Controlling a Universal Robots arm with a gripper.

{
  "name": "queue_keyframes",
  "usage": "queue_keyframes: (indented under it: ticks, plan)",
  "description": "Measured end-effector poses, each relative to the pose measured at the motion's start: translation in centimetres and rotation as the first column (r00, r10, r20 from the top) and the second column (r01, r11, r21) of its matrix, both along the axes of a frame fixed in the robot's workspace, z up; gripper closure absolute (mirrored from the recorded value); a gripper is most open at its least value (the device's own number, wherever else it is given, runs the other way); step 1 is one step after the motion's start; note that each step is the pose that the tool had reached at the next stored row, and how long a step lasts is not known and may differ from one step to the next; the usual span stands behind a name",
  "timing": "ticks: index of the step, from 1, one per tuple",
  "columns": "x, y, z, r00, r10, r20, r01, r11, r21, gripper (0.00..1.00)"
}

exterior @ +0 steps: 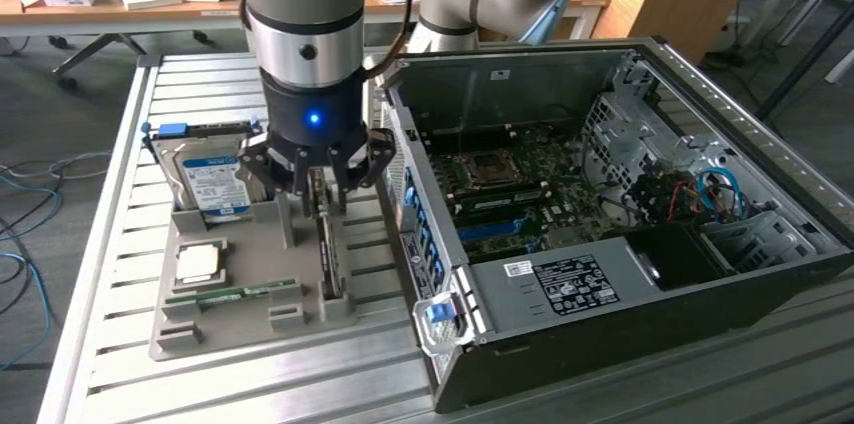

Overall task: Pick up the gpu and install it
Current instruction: 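Pick up the gpu and move the gpu toward the slot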

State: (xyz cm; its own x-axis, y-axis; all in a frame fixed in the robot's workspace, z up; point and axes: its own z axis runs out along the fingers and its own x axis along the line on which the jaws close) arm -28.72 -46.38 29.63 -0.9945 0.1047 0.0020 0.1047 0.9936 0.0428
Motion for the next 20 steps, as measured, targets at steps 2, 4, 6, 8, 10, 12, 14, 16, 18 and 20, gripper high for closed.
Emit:
queue_keyframes:
  ticks: [2,4,6,8,10,12,14,16,18,20]
  plan:
    - [0.0,0.00,-0.35,1.0000,0.000,0.0000,0.000,1.0000,-0.0001,0.58]
    - [0.0,0.00,-0.69,1.0000,0.000,0.0000,0.000,1.0000,-0.0001,0.58]
    - [0.0,0.00,-1.05,1.0000,0.000,-0.0001,0.000,1.0000,-0.0001,0.58]
    - [0.0,0.00,-1.40,1.0000,0.000,0.0000,0.000,1.0000,0.0000,0.58]
    - [0.0,0.00,-1.76,1.0000,0.000,0.0000,0.000,1.0000,-0.0001,0.58]
    - [0.0,0.00,-2.13,1.0000,0.000,0.0000,0.000,1.0000,0.0000,0.58]
    - [0.0,0.00,-2.49,1.0000,0.000,-0.0001,0.000,1.0000,-0.0001,0.58]
    - [0.0,0.00,-2.85,1.0000,0.000,-0.0001,0.000,1.0000,-0.0001,0.58]
    - [0.0,0.00,-3.21,1.0000,0.000,-0.0001,0.000,1.0000,0.0000,0.58]
    - [0.0,0.00,-3.52,1.0000,0.000,-0.0001,0.000,1.0000,-0.0001,0.58]
